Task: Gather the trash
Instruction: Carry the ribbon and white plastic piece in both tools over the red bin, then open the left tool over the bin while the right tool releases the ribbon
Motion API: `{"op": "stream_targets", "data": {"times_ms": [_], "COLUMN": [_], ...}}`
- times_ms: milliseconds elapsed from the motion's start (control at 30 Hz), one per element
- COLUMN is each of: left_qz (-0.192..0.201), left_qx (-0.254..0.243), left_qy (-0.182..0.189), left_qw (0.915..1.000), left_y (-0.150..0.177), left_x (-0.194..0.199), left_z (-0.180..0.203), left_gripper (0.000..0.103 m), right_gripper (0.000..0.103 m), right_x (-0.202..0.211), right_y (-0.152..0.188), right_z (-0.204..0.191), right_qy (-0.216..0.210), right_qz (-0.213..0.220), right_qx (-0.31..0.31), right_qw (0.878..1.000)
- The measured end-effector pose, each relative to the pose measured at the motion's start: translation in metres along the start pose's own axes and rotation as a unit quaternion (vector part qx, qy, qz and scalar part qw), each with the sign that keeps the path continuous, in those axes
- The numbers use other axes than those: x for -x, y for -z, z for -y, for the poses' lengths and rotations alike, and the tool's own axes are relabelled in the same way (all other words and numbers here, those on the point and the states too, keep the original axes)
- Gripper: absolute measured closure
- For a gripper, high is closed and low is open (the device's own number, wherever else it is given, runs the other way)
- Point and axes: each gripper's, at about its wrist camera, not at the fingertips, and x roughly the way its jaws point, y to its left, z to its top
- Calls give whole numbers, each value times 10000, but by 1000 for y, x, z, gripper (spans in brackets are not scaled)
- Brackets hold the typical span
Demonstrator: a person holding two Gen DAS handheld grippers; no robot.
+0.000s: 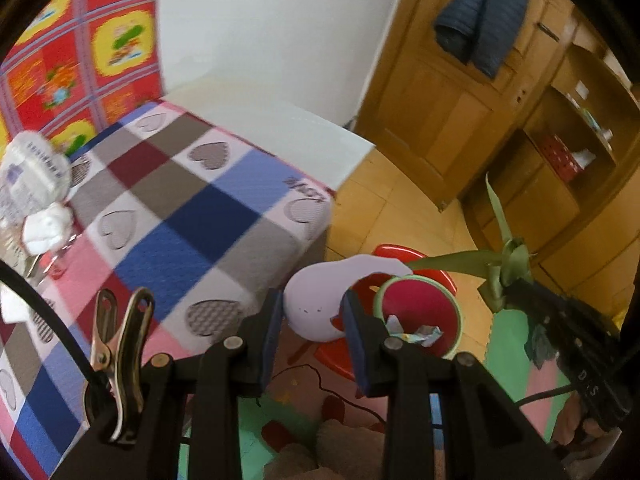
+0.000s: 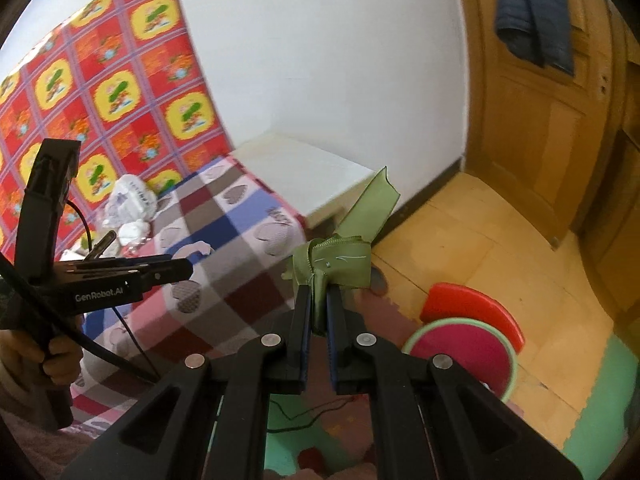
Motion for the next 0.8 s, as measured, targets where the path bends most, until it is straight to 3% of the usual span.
{"op": "stream_targets", "data": {"times_ms": [333, 800], "left_qz": [-336, -683], "left_qx": [-472, -1074], "left_qy": [293, 780], "left_qw": [9979, 9888], "left_y": [-2, 5], "left_x": [-43, -103], "left_z": [59, 135], "left_gripper": [71, 71], "right_gripper": [95, 95], "right_x": [3, -19], "right_y": [26, 59], "right_z": [58, 129], "right_qy": [336, 776], "right_qz": [-192, -543], "right_qx": [-489, -902], "right_qw": [9981, 9914]}}
